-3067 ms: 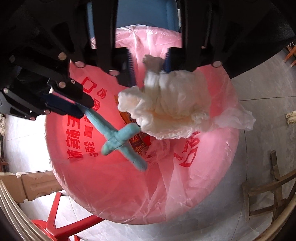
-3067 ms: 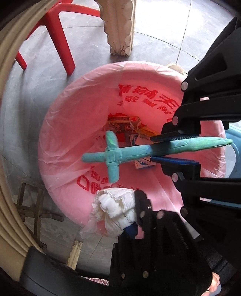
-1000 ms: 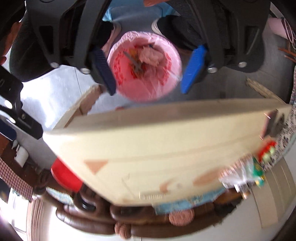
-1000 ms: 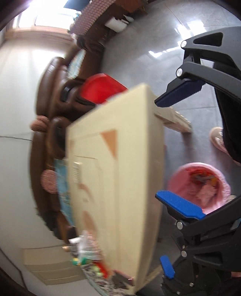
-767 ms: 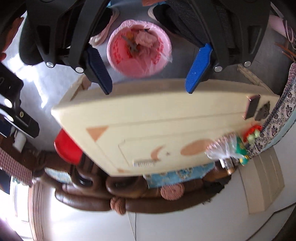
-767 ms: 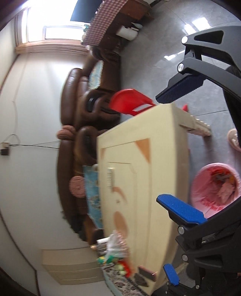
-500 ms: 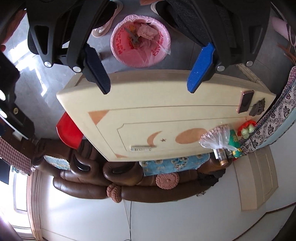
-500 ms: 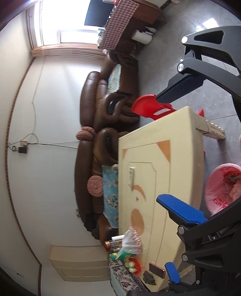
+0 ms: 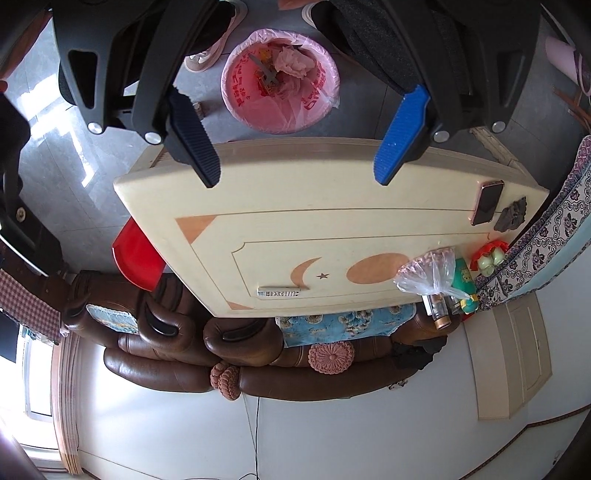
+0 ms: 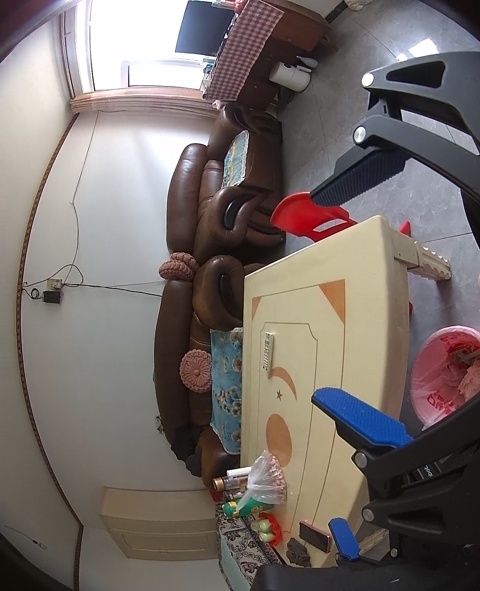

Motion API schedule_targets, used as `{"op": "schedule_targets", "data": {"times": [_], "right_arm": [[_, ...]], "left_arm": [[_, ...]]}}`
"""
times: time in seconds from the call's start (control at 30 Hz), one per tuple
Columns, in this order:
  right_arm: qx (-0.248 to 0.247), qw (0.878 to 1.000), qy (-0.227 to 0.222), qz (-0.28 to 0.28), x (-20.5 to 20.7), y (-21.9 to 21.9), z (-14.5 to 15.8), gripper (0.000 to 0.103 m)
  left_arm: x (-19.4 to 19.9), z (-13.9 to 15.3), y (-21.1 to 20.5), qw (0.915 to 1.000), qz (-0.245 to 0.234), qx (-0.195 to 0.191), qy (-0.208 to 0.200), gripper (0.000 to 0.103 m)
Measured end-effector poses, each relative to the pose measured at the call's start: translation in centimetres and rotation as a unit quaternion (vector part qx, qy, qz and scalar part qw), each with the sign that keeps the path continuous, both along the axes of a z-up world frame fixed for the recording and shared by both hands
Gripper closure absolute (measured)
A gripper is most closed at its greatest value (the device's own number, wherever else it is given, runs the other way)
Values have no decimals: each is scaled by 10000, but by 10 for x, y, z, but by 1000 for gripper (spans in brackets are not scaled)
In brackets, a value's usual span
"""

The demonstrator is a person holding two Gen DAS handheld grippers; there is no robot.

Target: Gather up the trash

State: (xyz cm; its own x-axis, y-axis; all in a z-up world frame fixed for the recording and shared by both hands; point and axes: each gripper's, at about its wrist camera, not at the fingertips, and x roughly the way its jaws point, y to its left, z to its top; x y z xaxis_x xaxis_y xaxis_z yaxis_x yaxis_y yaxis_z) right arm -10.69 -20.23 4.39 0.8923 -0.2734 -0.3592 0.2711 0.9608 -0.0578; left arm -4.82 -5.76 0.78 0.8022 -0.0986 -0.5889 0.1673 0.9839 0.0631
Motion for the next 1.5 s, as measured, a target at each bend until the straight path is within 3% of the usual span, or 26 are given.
{"op": "schedule_targets", "data": {"times": [0.43, 1.5], "right_arm": [[-17, 9996, 227, 181, 6, 15, -10, 7], [-58, 9997, 209, 111, 8, 15, -13, 7]], "left_arm": [[5, -4, 9, 10000, 70, -16, 60, 20], [7, -6, 16, 9999, 141, -23, -1, 19]]}}
